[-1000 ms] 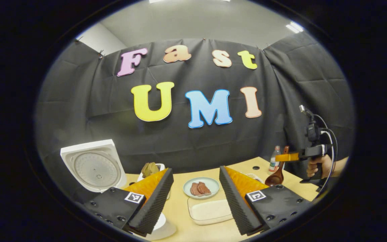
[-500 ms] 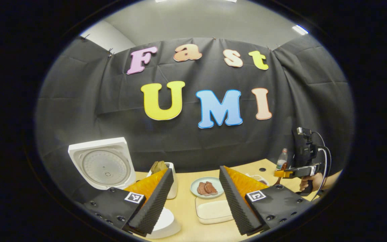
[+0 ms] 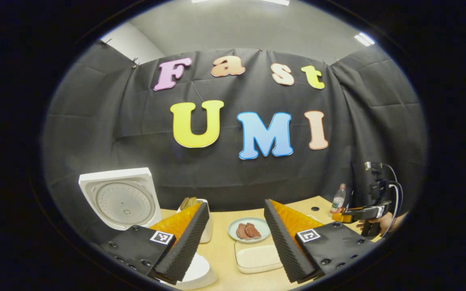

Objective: Close the left gripper, press the button to open the rice cooker; take a wooden spoon from the chopstick holder with the right hand, scoop a spoonful of rice and pour it into the rice cooker, then put the wooden spoon back into the chopstick holder.

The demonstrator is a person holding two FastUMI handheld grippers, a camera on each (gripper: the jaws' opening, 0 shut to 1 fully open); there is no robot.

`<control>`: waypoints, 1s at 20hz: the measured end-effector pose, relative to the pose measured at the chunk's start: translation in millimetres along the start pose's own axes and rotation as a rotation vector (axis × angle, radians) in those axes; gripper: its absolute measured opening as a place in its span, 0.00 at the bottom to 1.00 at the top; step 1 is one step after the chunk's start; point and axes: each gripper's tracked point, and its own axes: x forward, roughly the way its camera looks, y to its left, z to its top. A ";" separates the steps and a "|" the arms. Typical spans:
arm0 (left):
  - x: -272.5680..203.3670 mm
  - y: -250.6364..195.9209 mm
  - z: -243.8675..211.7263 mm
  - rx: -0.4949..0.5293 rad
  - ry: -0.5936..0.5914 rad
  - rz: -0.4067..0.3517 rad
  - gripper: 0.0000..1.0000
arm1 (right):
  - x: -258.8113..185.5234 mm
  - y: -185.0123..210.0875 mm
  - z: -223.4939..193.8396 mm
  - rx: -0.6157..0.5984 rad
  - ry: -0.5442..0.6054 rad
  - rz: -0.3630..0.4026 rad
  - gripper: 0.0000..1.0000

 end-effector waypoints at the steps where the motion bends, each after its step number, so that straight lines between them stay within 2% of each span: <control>1: 2.0 2.8 4.2 -0.005 -0.010 0.004 0.95 | -10.2 -3.7 9.6 0.006 -0.025 -0.009 1.00; 2: 1.7 10.0 9.7 -0.010 -0.026 0.020 0.99 | -20.5 -6.6 19.9 0.005 -0.052 -0.017 0.99; 3: 3.7 17.7 14.6 -0.023 -0.037 0.033 0.92 | -31.3 -7.7 32.2 0.005 -0.082 -0.021 0.99; 4: 5.1 23.5 17.4 -0.042 -0.042 0.041 0.99 | -43.6 -7.2 45.1 0.003 -0.114 -0.018 0.99; 7: 12.5 56.1 27.5 -0.088 -0.046 0.084 0.99 | -72.9 3.9 76.5 0.013 -0.186 0.007 0.99; 9: 12.7 89.8 41.4 -0.056 -0.059 0.144 0.95 | -83.2 16.4 90.1 0.030 -0.215 0.024 0.99; 10: 12.4 107.7 47.4 -0.029 -0.062 0.179 0.98 | -87.9 22.2 94.1 0.027 -0.228 0.035 0.99; 11: 13.6 125.5 56.2 -0.010 -0.062 0.206 0.92 | -91.9 26.7 97.8 0.022 -0.237 0.043 0.99; 12: 14.0 139.5 66.0 -0.001 -0.062 0.226 0.92 | -95.5 30.1 100.7 0.015 -0.245 0.055 0.99; 15: 19.7 187.2 85.5 -0.027 -0.065 0.279 0.98 | -99.6 43.9 107.6 0.004 -0.259 0.080 0.99; 16: 21.9 203.5 91.4 -0.041 -0.067 0.298 0.92 | -99.2 46.4 107.7 0.005 -0.258 0.083 0.99; 17: 24.9 220.3 97.0 -0.045 -0.065 0.320 0.95 | -98.5 48.0 107.4 0.004 -0.256 0.083 0.99; 20: 35.6 265.8 106.0 -0.034 -0.048 0.370 0.95 | -99.7 47.5 109.3 -0.002 -0.257 0.080 0.99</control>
